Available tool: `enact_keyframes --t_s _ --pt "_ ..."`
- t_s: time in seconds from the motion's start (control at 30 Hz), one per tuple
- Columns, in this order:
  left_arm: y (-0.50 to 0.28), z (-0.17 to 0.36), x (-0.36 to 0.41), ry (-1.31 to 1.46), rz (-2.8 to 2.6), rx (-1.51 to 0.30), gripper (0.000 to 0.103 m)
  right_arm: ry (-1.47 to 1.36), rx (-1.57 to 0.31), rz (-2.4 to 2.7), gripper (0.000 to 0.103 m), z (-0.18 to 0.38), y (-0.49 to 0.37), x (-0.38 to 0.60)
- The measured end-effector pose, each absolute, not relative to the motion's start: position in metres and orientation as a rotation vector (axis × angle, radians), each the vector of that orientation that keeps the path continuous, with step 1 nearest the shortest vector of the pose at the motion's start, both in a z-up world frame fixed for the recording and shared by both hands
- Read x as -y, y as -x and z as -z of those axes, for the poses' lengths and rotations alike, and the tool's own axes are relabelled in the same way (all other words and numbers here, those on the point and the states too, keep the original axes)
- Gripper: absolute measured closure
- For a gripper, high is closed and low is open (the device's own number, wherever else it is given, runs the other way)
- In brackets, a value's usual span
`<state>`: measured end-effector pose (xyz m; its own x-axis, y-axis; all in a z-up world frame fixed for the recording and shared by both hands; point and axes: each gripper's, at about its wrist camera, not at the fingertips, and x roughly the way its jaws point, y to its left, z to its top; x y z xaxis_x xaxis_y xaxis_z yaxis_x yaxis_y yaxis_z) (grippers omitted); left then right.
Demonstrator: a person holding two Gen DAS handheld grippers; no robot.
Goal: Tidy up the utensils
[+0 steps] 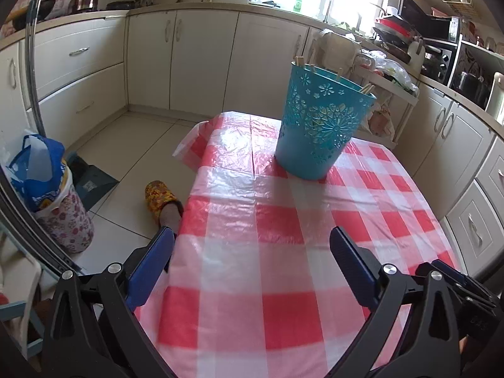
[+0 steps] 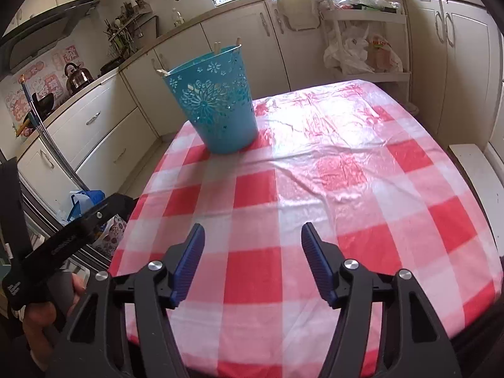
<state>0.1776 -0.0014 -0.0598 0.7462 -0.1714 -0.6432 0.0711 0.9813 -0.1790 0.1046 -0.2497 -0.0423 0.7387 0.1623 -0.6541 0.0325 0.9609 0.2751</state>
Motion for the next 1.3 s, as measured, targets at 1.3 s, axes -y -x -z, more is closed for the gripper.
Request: enact_keyframes --t_s 1.3 --pt "0.04 -0.038 -0.037 -0.054 0.008 -0.755 0.008 -0.161 -0.755 0.017 0.007 -0.023 0.093 0.163"
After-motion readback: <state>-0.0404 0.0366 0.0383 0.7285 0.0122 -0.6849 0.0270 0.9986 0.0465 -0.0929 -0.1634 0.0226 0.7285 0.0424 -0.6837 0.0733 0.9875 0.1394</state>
